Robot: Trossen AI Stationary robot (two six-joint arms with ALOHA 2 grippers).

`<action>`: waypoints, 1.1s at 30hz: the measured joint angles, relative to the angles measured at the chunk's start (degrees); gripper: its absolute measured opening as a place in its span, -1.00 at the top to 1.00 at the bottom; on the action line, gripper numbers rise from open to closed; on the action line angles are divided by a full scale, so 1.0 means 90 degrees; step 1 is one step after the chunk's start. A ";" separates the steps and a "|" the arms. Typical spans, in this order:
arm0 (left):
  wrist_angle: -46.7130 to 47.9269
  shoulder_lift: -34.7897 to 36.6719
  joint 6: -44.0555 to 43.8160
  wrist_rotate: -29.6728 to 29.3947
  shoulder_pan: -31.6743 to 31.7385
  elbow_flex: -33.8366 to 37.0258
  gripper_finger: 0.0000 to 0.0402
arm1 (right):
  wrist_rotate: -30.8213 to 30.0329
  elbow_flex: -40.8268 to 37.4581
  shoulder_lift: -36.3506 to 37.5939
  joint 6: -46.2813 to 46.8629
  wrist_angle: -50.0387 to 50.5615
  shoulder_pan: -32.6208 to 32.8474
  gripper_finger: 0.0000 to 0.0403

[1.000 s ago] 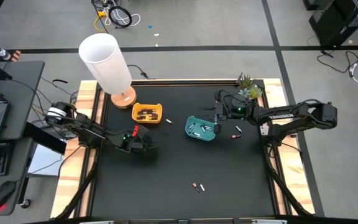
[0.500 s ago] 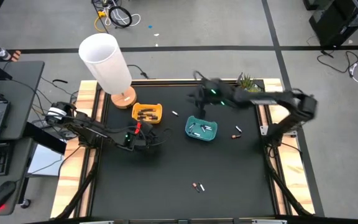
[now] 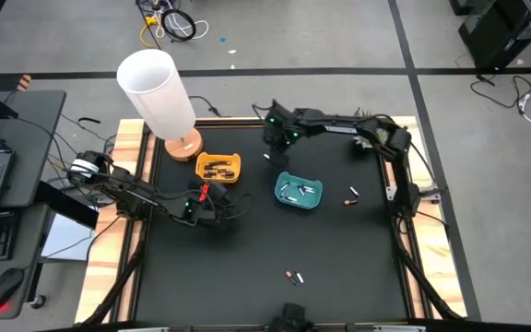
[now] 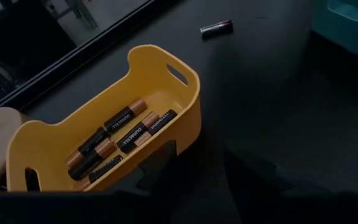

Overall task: Sort batteries
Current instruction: Put the top left silver battery into the blue bin

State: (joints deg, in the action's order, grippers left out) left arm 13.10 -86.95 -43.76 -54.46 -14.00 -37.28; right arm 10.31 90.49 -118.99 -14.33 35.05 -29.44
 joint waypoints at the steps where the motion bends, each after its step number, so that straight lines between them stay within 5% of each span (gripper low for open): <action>1: 0.0000 0.0002 0.0011 -0.0002 -0.0001 0.0000 0.27 | -0.0003 0.0077 -0.0077 0.0000 0.0087 0.0004 0.11; 8: 0.0008 0.0002 0.0088 -0.0126 -0.0053 0.0000 0.27 | -0.0050 0.0241 -0.0314 0.0058 0.0150 -0.0079 -0.03; 33: -0.0245 0.0004 0.0312 -0.0010 -0.0078 0.0002 0.27 | -0.0910 0.0158 -0.0748 -0.0180 0.0221 -0.0642 0.06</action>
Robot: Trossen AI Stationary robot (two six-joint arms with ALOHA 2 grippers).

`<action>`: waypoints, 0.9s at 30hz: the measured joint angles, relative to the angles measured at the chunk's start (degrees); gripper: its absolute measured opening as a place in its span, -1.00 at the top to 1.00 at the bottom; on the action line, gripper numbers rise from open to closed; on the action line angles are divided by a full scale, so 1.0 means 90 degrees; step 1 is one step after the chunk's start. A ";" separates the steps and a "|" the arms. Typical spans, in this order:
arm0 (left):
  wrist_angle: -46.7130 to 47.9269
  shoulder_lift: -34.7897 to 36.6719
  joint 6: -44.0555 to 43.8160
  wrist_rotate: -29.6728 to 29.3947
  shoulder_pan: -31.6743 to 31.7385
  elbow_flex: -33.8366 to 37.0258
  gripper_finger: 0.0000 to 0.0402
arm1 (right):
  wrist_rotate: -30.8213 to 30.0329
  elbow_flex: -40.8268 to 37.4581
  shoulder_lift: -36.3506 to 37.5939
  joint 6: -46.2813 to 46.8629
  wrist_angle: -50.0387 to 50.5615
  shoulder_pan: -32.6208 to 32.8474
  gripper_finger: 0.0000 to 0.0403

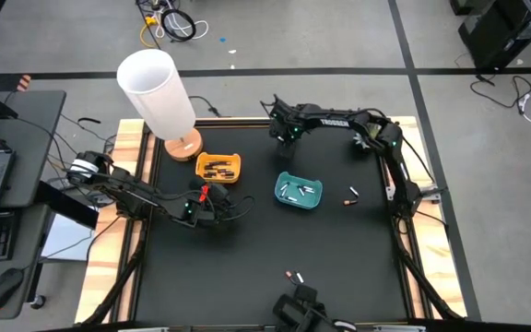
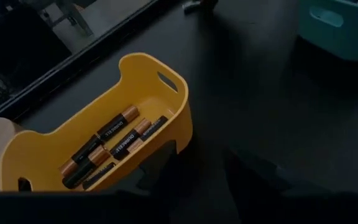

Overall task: Sort batteries
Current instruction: Put the top left silver battery into the blue bin

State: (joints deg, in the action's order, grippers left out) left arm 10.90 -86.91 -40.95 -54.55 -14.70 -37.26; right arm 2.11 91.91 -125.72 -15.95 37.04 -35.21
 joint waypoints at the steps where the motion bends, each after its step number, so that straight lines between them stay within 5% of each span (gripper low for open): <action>1: 0.0001 0.0000 0.0000 0.0043 0.0000 0.0000 0.27 | 0.0063 0.0021 -0.0056 0.0054 -0.0004 -0.0009 0.07; 9: -0.0027 0.0000 0.0039 0.0259 -0.0005 0.0000 0.27 | 0.0109 0.0020 -0.0096 -0.0008 0.0124 -0.0039 0.31; 16: -0.0046 0.0002 0.0056 0.0397 -0.0010 0.0000 0.27 | -0.0212 0.0020 -0.0140 -0.0427 0.0205 0.0105 0.90; 23: -0.0113 0.0002 0.0393 0.0476 -0.0198 -0.0010 0.27 | -0.0281 -0.0030 0.0155 -0.0585 0.0413 0.0379 0.96; 27: -0.0491 0.0002 0.1519 0.0541 -0.0379 -0.0007 0.27 | -0.0236 -0.0040 0.0915 -0.0496 0.1113 0.0730 0.97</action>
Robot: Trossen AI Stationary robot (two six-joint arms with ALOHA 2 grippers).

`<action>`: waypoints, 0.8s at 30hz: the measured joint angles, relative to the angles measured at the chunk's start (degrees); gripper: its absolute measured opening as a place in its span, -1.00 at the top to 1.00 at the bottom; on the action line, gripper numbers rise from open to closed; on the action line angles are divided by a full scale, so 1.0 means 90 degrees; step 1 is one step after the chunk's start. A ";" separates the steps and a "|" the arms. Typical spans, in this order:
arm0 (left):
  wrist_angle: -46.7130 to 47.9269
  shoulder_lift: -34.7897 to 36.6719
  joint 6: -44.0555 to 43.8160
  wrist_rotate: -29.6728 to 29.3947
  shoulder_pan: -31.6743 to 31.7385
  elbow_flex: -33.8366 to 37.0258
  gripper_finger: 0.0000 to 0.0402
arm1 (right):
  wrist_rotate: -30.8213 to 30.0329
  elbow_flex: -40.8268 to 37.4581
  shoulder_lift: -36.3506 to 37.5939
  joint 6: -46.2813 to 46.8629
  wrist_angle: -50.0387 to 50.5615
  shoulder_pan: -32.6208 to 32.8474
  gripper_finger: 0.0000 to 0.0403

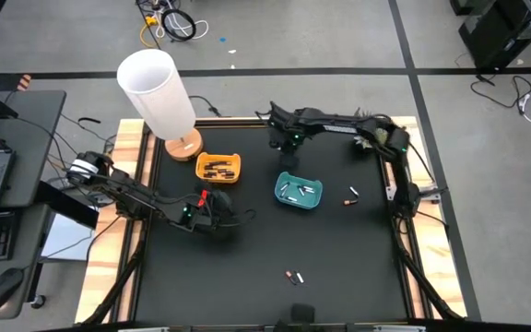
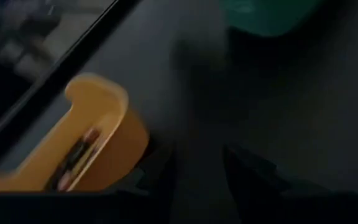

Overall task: Sort batteries
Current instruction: Put the top left silver battery into the blue bin

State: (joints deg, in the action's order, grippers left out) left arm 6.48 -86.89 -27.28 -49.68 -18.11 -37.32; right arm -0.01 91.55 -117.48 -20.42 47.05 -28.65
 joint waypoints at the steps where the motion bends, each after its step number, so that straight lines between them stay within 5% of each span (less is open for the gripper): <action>1: -0.0158 0.0000 0.0377 0.0045 -0.0036 0.0000 0.27 | 0.0002 0.0013 0.0245 0.0090 0.0241 0.0111 0.97; 5: -0.0758 0.0000 0.1723 0.0045 -0.0090 0.0005 0.27 | -0.0092 -0.0138 0.1041 0.0540 0.0750 0.0751 0.97; 11: -0.1502 0.0000 0.2944 -0.0138 0.0192 0.0007 0.27 | -0.0248 -0.1513 0.2711 0.1338 -0.0079 0.1882 0.97; 17: -0.2597 0.0000 0.4118 -0.0142 0.0791 0.0010 0.27 | -0.0459 -0.3834 0.4247 0.2227 -0.2266 0.2552 0.96; 24: -0.4416 0.0000 0.5684 0.0038 0.1702 0.0010 0.27 | -0.0322 -0.6101 0.5139 0.1616 -0.4994 0.2542 0.95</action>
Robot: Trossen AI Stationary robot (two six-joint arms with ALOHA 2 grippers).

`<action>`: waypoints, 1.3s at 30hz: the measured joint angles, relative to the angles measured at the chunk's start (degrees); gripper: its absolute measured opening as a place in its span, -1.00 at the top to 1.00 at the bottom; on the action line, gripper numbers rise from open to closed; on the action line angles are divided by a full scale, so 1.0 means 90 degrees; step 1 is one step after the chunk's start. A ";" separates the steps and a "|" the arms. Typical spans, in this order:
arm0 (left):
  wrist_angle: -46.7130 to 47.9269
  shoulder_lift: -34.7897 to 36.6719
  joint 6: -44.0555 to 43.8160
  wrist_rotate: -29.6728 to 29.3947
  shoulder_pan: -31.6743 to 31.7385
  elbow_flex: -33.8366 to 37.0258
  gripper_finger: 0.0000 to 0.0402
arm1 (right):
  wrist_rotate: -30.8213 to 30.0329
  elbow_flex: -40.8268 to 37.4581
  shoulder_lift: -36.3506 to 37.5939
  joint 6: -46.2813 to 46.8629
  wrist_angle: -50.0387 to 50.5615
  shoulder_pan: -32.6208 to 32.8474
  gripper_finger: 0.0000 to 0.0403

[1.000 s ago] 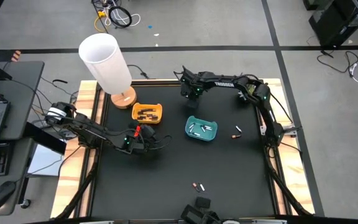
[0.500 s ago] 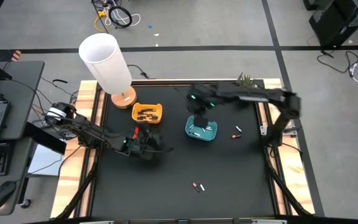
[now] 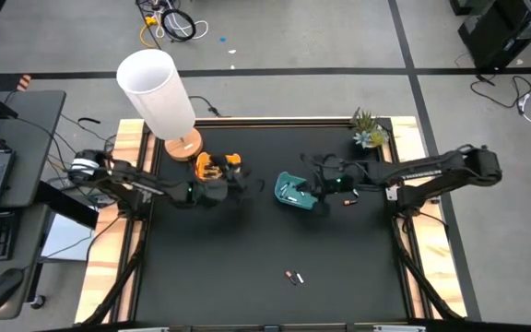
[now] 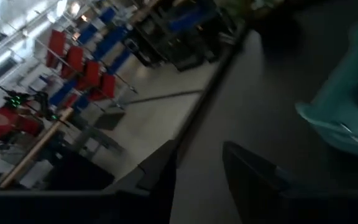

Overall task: Sort batteries
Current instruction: Put the top left silver battery into the blue bin, then put the top black battery into the yellow bin

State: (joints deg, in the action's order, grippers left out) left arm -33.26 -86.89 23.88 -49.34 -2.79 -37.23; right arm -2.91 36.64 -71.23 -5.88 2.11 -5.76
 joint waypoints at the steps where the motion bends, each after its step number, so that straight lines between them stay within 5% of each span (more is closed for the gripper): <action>1: -0.0225 0.0000 0.0176 0.0124 0.0126 0.0000 0.27 | 0.0014 -0.0231 0.0023 -0.0104 -0.0258 -0.0101 0.95; 11: -0.1742 0.0000 0.0787 0.1248 0.1206 0.0000 0.27 | 0.1792 -0.1280 0.0011 -0.0848 -0.2119 -0.1144 0.95; 18: -0.2174 0.0000 0.0443 0.1563 0.1700 0.0000 0.27 | 0.2691 -0.1287 0.0049 -0.0843 -0.1846 -0.1908 0.94; 26: -0.2539 0.0000 -0.0039 0.2137 0.2074 0.0000 0.27 | 0.4903 -0.1287 0.0048 -0.0145 -0.1551 -0.2741 0.79; 35: -0.2463 0.0000 -0.0394 0.2970 0.2217 -0.0002 0.27 | 0.3943 -0.1200 0.0048 0.0480 -0.1261 -0.2819 0.31; 39: -0.2262 0.0000 -0.0401 0.3586 0.2212 -0.0002 0.27 | 0.2693 -0.0615 0.0244 0.0881 0.0408 -0.2751 0.21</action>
State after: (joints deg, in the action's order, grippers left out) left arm -53.62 -86.89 20.27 -17.06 17.12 -37.26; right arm 21.32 31.10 -69.04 2.06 5.78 -30.53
